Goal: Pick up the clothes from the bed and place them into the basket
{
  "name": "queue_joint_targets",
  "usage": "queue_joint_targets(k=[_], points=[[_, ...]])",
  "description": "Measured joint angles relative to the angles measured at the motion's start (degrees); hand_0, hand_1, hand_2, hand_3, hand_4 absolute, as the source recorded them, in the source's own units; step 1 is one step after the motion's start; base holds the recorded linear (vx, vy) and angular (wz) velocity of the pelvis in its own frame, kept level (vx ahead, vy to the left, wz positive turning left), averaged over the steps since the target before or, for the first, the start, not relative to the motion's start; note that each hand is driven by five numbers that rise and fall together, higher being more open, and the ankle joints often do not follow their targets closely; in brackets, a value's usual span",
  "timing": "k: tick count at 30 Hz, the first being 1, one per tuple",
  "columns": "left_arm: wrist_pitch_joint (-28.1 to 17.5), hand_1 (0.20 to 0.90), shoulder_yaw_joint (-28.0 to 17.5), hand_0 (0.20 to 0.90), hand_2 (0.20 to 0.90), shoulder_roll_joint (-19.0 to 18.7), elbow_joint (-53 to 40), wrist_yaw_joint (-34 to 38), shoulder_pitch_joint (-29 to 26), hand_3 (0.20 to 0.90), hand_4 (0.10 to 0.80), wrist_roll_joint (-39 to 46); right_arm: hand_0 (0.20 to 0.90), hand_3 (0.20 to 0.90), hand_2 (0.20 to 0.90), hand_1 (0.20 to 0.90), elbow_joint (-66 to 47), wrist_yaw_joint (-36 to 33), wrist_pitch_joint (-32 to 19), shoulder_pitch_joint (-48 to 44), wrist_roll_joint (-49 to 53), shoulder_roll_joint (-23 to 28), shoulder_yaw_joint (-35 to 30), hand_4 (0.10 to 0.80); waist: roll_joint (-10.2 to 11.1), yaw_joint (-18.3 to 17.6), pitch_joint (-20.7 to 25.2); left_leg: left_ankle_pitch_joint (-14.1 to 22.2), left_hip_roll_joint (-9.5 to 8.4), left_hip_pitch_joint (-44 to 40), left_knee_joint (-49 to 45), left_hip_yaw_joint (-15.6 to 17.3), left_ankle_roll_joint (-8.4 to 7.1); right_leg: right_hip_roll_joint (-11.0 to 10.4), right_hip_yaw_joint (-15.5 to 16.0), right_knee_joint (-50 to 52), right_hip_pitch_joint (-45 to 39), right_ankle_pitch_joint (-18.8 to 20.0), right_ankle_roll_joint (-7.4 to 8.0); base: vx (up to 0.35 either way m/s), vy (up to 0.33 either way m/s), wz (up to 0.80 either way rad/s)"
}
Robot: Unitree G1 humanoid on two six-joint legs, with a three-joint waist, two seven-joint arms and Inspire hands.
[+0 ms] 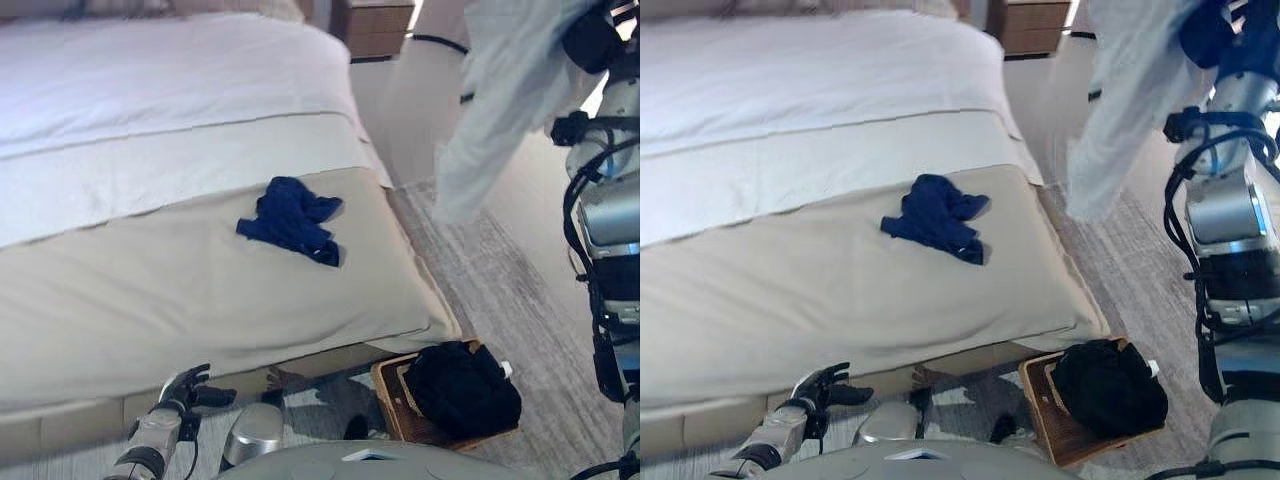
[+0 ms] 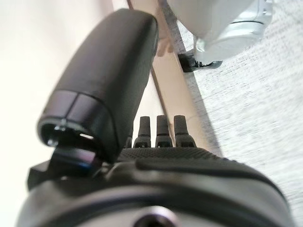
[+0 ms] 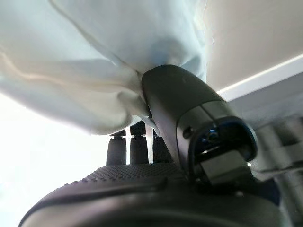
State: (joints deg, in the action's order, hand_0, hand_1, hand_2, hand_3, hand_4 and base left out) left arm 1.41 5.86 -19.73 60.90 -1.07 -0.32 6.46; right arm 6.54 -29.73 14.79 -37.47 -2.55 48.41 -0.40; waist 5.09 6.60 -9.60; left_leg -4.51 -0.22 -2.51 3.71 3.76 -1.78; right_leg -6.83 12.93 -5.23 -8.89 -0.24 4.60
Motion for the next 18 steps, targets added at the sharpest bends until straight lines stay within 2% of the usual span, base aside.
queue_joint_targets(k=[4,8,13,18], points=[[1.14,0.900,1.27,0.900,0.900,0.99,0.74,-1.16,0.34,0.900,0.800,-1.02,0.300,0.200,0.300,0.300,1.02,2.48,-0.73,7.84,1.39,-0.02,-2.60,0.100,-1.21,-4.19,1.02,-0.20,0.85,-2.63,1.35,2.06,0.21,0.75,-2.32,-0.02,-0.68,0.00,0.00,-0.064,-0.086,-0.36],[1.09,0.900,2.31,0.900,0.900,1.15,0.37,-1.89,-1.45,0.900,0.800,-1.95,0.300,0.200,0.300,0.300,6.90,11.88,-0.29,15.43,1.34,-0.46,-2.19,0.100,-1.53,-7.30,1.52,-0.18,2.33,-3.22,1.37,3.92,0.20,2.04,-4.05,-0.03,-0.29,-0.01,0.01,-0.032,-0.074,-0.23],[0.85,0.900,3.42,0.900,0.900,1.79,0.06,-2.13,-1.46,0.900,0.800,-1.95,0.300,0.200,0.300,0.300,13.99,21.01,1.45,23.11,-1.63,-4.24,-0.72,0.100,-2.26,-8.81,2.47,-0.15,3.49,-3.97,1.47,5.21,0.18,3.11,-5.64,-0.03,-0.21,-0.01,0.01,0.003,-0.084,-0.18],[0.83,0.900,3.59,0.900,0.900,2.90,0.44,-2.75,0.66,0.900,0.800,-1.99,0.300,0.200,0.300,0.300,23.80,23.77,1.86,26.86,-6.12,-7.19,1.74,0.100,-3.27,-9.36,3.17,-0.33,4.21,-3.91,1.39,5.76,-0.07,3.72,-6.16,-0.05,0.22,0.12,-0.15,-0.006,-0.092,-0.07]])
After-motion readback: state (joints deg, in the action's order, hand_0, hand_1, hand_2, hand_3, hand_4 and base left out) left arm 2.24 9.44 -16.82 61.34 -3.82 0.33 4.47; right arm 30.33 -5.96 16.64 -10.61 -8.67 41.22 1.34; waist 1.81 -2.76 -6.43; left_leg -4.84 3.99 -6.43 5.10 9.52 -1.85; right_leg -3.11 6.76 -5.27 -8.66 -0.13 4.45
